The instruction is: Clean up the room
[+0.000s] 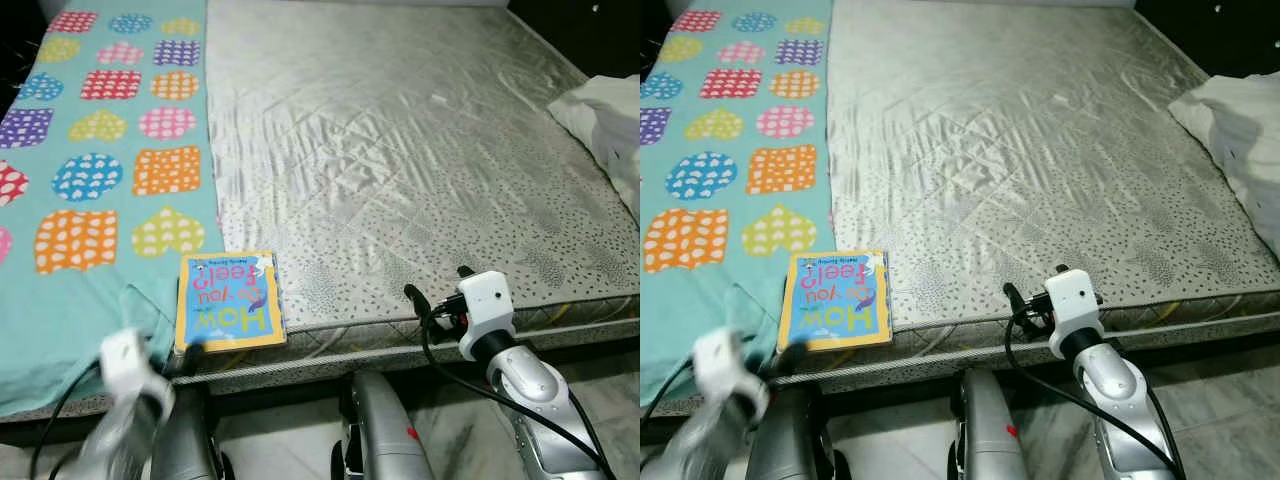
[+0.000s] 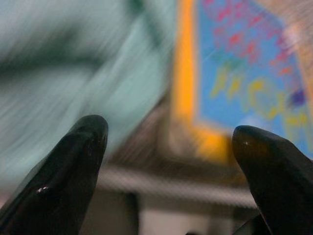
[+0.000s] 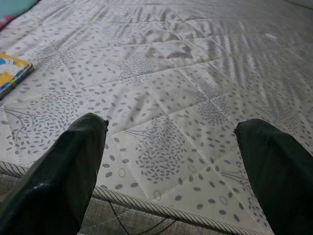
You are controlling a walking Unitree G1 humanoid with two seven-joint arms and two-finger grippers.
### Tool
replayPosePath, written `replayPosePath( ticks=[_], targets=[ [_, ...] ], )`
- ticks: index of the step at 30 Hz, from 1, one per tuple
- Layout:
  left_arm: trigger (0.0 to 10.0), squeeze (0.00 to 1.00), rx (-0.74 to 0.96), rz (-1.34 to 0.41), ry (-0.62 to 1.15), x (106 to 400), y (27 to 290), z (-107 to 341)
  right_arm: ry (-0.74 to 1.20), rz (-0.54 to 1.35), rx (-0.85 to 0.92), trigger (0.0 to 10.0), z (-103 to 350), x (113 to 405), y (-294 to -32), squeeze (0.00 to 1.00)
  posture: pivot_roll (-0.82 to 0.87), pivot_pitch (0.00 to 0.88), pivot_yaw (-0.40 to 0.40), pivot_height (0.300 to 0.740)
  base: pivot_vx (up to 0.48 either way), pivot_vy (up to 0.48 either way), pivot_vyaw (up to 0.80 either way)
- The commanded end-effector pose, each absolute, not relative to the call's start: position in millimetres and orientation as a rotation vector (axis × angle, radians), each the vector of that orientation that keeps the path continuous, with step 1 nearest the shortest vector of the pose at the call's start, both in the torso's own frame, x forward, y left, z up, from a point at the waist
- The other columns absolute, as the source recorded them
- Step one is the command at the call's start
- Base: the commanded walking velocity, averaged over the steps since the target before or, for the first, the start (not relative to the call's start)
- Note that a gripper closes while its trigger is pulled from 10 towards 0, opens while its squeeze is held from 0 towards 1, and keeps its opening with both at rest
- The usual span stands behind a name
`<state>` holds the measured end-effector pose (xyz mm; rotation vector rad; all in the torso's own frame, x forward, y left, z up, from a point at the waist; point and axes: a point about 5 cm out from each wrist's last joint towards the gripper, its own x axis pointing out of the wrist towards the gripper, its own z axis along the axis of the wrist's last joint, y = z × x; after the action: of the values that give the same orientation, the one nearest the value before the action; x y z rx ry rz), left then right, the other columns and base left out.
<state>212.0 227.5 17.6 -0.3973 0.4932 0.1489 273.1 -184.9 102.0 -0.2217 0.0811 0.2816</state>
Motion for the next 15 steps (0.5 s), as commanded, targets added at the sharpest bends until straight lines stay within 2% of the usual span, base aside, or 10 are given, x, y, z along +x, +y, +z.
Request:
replayPosePath(
  ticks=[1,3,5,7,9,15],
  targets=[
    [10.0,0.00,-0.359,0.162,0.476,207.1,228.4,23.9,0.080,0.273,-0.219,10.0,103.5,275.4,-187.6,0.00,-0.15,0.160,-0.096,0.563,0.000,0.000,0.00],
    [10.0,0.00,-0.316,0.169,0.366,208.0,228.9,42.4,0.075,0.276,-0.217,10.0,105.1,278.5,-186.1,0.00,-0.14,0.158,-0.096,0.563,0.000,0.000,0.00],
    [10.0,0.00,-0.289,0.136,0.191,231.1,222.6,71.5,0.068,0.281,-0.215,10.0,105.7,280.9,-182.6,0.00,-0.13,0.147,-0.104,0.563,0.000,0.000,0.00],
    [10.0,0.00,-0.299,0.077,0.117,255.1,212.3,91.4,0.061,0.284,-0.215,10.0,107.1,281.0,-180.8,0.00,-0.14,0.142,-0.104,0.563,0.000,0.000,0.00],
    [10.0,0.00,-0.348,0.073,0.119,267.4,207.9,93.4,0.058,0.275,-0.216,10.0,107.7,281.1,-181.9,0.00,-0.14,0.139,-0.100,0.563,0.000,0.000,0.00],
    [10.0,0.00,-0.436,0.043,0.204,279.5,202.4,74.0,0.053,0.265,-0.215,10.0,108.6,281.0,-180.9,0.00,-0.16,0.141,-0.099,0.563,0.000,0.000,0.00]
  ],
)
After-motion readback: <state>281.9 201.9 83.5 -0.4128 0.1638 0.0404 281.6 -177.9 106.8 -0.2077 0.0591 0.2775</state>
